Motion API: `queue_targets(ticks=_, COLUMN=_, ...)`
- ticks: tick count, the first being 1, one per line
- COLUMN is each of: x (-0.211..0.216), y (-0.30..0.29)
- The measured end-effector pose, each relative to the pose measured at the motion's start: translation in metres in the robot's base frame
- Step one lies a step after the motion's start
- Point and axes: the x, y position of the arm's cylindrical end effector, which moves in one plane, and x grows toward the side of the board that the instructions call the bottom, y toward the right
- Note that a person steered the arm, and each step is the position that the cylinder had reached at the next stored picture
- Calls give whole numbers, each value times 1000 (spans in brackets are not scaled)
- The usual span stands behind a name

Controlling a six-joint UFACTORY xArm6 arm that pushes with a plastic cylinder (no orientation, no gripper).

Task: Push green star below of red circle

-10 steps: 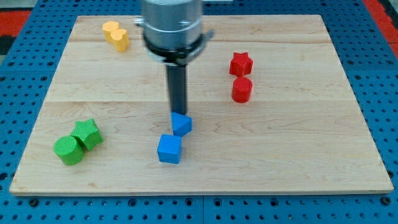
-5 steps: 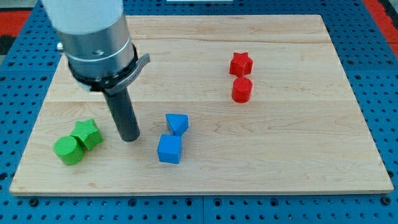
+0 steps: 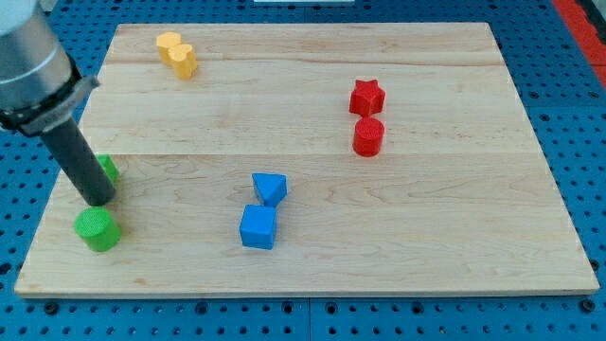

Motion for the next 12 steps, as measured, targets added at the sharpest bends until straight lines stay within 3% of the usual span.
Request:
queue_targets(ticks=4, x=-9, y=-68)
queue_targets(ticks=6, x=-55, y=-30)
queue_targets(ticks=7, x=-61, y=18)
queue_targets(ticks=9, x=-57, y=60)
queue_targets(ticks=12, x=-33, y=57)
